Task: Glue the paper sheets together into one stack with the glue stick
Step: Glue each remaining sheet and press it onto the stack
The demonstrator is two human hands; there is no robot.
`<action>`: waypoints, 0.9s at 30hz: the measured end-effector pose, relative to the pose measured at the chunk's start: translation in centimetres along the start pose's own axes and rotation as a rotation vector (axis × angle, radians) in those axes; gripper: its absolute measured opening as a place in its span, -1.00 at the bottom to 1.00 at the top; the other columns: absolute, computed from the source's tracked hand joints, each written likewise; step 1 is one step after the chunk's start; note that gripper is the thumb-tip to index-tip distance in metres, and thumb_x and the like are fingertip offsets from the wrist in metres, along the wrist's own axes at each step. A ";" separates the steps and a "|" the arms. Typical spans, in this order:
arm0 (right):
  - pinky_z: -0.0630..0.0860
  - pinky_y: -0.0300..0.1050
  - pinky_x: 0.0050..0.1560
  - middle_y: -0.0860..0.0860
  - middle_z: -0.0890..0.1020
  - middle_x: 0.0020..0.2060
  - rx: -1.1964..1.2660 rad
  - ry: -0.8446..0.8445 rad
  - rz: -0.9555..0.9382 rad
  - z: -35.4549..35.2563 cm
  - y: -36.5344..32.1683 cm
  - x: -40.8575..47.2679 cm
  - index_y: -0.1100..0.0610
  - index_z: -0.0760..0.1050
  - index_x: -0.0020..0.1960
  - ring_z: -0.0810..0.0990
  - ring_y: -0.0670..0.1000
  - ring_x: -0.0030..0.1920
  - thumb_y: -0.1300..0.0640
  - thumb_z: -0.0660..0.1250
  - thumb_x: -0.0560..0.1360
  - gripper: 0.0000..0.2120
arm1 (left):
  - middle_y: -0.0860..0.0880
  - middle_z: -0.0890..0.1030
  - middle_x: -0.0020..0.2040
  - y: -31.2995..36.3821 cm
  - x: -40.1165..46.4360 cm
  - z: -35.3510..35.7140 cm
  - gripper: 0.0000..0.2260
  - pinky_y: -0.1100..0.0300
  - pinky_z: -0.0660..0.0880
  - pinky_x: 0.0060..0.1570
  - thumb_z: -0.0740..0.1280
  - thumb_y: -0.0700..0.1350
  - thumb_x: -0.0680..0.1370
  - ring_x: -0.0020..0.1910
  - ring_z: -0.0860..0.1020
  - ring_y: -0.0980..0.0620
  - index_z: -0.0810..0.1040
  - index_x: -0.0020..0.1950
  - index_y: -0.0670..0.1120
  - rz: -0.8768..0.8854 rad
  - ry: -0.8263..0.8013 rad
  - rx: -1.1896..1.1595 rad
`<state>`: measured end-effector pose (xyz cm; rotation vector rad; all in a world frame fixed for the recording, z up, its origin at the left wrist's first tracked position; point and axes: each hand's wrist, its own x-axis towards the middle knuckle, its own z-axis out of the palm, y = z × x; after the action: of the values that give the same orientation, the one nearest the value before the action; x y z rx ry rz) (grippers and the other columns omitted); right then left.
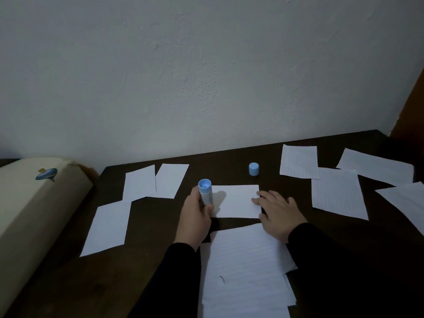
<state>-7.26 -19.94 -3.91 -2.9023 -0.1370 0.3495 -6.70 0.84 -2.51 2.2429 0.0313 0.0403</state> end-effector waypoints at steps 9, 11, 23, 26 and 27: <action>0.03 0.20 0.46 -0.10 0.07 0.55 -0.043 -0.020 0.018 -0.4 -0.3 -0.3 -0.12 0.07 0.54 0.00 0.01 0.54 -0.03 0.05 0.64 -0.51 | 0.12 0.48 0.19 -0.1 -0.5 -0.9 -0.74 0.11 0.44 0.24 0.30 -0.15 0.58 0.19 0.46 0.13 0.35 0.21 0.08 -0.035 0.137 -0.138; 0.06 0.19 0.45 -0.08 0.12 0.53 -0.070 0.000 0.027 -0.4 -0.6 -0.4 -0.11 0.10 0.54 0.07 0.03 0.52 -0.09 0.05 0.63 -0.52 | 0.13 0.43 0.16 0.3 -0.7 -1.5 -0.73 0.17 0.43 0.18 0.29 -0.12 0.58 0.16 0.43 0.16 0.28 0.17 0.13 -0.060 0.195 -0.231; 0.28 -0.06 0.29 -0.08 0.48 0.18 0.015 0.205 0.029 -0.2 -1.8 -1.0 -0.09 0.29 0.45 0.40 -0.06 0.19 -0.13 0.03 0.63 -0.58 | -0.02 0.42 0.36 1.3 -0.5 -2.3 -0.55 0.20 0.36 0.13 0.30 -0.11 0.58 0.32 0.41 0.01 0.23 0.42 0.03 -0.095 0.279 -0.334; 0.25 -0.01 0.31 -0.02 0.34 0.31 -0.063 0.188 0.155 0.0 -1.1 -1.0 -0.03 0.22 0.48 0.30 0.00 0.31 -0.17 0.05 0.61 -0.51 | 0.02 0.44 0.30 1.7 -0.6 -1.7 -0.59 0.21 0.38 0.12 0.30 -0.11 0.58 0.20 0.40 0.13 0.25 0.38 0.05 -0.062 0.235 -0.332; 0.23 0.02 0.33 0.00 0.30 0.35 -0.072 0.164 0.191 0.1 -1.0 -0.9 -0.01 0.23 0.47 0.26 0.02 0.36 -0.19 0.05 0.60 -0.50 | 0.03 0.44 0.29 1.8 -0.6 -1.5 -0.60 0.22 0.39 0.12 0.30 -0.11 0.58 0.19 0.39 0.15 0.26 0.37 0.05 -0.050 0.225 -0.330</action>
<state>-8.27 -19.04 -3.56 -3.0075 0.1577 0.1375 -7.36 0.85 -0.23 1.8977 0.1887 0.2534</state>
